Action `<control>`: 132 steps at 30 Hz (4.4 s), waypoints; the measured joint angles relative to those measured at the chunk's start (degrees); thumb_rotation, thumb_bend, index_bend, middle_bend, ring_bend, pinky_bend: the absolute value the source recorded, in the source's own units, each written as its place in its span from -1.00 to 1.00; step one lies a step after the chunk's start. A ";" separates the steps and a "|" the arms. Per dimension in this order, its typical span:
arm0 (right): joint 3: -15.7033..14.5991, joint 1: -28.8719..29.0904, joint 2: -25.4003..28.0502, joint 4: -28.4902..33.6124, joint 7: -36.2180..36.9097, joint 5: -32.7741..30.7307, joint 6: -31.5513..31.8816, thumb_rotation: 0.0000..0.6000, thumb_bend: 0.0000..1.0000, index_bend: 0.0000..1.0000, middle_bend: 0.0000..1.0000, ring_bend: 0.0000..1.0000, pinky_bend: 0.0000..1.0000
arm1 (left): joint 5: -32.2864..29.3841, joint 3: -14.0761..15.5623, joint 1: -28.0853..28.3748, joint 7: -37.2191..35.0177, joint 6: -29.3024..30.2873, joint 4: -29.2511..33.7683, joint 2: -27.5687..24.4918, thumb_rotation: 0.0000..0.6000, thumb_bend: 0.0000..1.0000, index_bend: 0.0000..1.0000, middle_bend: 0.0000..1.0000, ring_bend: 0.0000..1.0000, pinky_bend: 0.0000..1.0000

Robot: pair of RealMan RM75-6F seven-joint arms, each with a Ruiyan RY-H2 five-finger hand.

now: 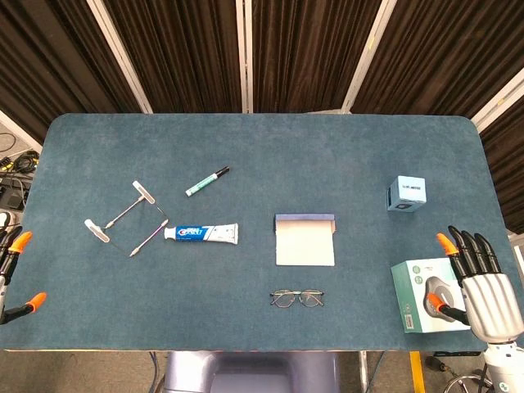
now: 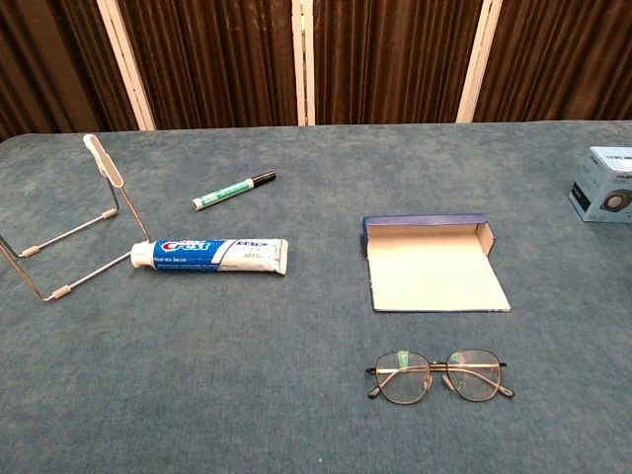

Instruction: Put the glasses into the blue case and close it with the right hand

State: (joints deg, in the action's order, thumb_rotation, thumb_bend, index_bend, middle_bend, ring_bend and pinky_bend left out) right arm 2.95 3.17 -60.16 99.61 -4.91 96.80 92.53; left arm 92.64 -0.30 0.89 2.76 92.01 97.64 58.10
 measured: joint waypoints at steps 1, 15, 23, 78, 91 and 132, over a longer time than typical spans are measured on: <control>-0.02 0.01 -0.02 0.01 -0.04 0.00 -0.06 1.00 -1.00 -1.00 -1.00 -1.00 -1.00 | -0.03 -0.01 0.03 0.03 -0.07 -0.04 0.03 1.00 -1.00 -1.00 -1.00 -1.00 -1.00; -0.95 3.69 0.07 1.53 -0.82 0.09 -8.64 1.00 -1.00 -0.80 -1.00 -1.00 -1.00 | -1.73 -0.99 1.14 1.26 -1.90 0.24 0.57 1.00 -1.00 -1.00 -1.00 -1.00 -1.00; -0.54 15.05 0.54 5.12 1.16 -2.16 -30.18 1.00 -0.95 -0.25 -1.00 -1.00 -1.00 | -5.97 -2.21 2.46 2.94 -5.15 -0.20 1.35 1.00 -1.00 -1.00 -1.00 -1.00 -1.00; -2.53 44.47 -24.93 1.68 -29.24 -48.71 -45.65 1.00 -0.45 0.07 -1.00 -1.00 -1.00 | -10.55 -2.81 5.16 6.27 -9.77 -1.15 3.16 1.00 -1.00 -1.00 -1.00 -1.00 -1.00; -3.54 44.88 -24.71 1.67 -28.54 -48.79 -44.13 1.00 -0.25 0.21 -1.00 -1.00 -1.00 | -10.78 -2.77 5.28 6.27 -9.90 -1.21 3.18 1.00 -1.00 -1.00 -1.00 -1.00 -1.00; 6.32 51.91 -32.17 -24.70 -20.65 -50.44 -47.50 1.00 -0.24 0.22 -1.00 -1.00 -1.00 | -16.56 -4.58 6.95 4.21 -13.54 -2.82 2.88 1.00 -1.00 -1.00 -1.00 -1.00 -1.00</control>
State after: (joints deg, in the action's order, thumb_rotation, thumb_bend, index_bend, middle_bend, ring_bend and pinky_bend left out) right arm 9.26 55.08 -92.34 74.92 -25.56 46.36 45.03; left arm 76.08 -4.88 7.83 6.98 78.46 94.82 60.98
